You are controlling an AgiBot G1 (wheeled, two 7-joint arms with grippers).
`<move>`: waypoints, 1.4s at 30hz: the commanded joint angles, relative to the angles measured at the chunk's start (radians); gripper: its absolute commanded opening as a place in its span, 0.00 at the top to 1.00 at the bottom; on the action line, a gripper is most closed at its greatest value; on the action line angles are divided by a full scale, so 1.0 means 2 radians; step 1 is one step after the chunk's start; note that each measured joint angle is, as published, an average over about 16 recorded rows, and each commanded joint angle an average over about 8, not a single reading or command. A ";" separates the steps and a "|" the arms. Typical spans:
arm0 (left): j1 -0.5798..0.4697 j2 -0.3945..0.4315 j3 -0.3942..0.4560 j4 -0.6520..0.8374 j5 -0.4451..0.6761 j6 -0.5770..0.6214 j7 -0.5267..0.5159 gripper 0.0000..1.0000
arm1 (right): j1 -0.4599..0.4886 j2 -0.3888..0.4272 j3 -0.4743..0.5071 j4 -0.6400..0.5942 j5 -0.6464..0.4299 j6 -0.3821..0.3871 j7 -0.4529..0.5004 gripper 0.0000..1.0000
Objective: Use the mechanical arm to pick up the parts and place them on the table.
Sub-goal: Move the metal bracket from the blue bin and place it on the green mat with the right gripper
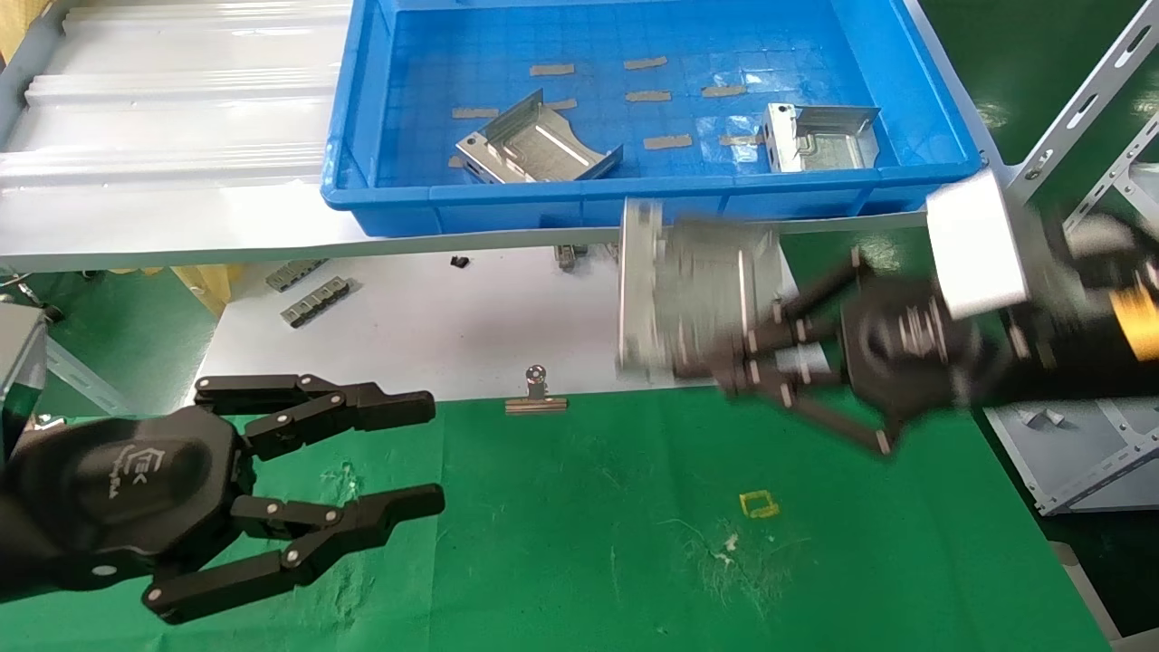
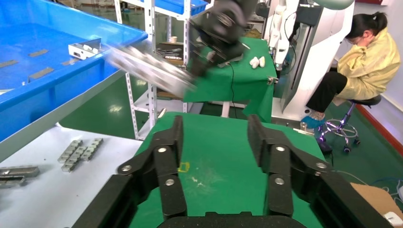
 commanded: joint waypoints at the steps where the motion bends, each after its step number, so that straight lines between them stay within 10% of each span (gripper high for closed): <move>1: 0.000 0.000 0.000 0.000 0.000 0.000 0.000 0.00 | -0.012 0.016 -0.004 0.006 0.000 -0.032 -0.024 1.00; 17: 0.000 0.000 0.000 0.000 0.000 0.000 0.000 0.00 | -0.096 0.008 -0.072 -0.065 -0.093 0.001 -0.198 1.00; 42: 0.000 0.000 0.000 0.000 0.000 0.000 0.000 0.00 | -0.097 -0.070 -0.083 -0.219 -0.130 0.042 -0.289 1.00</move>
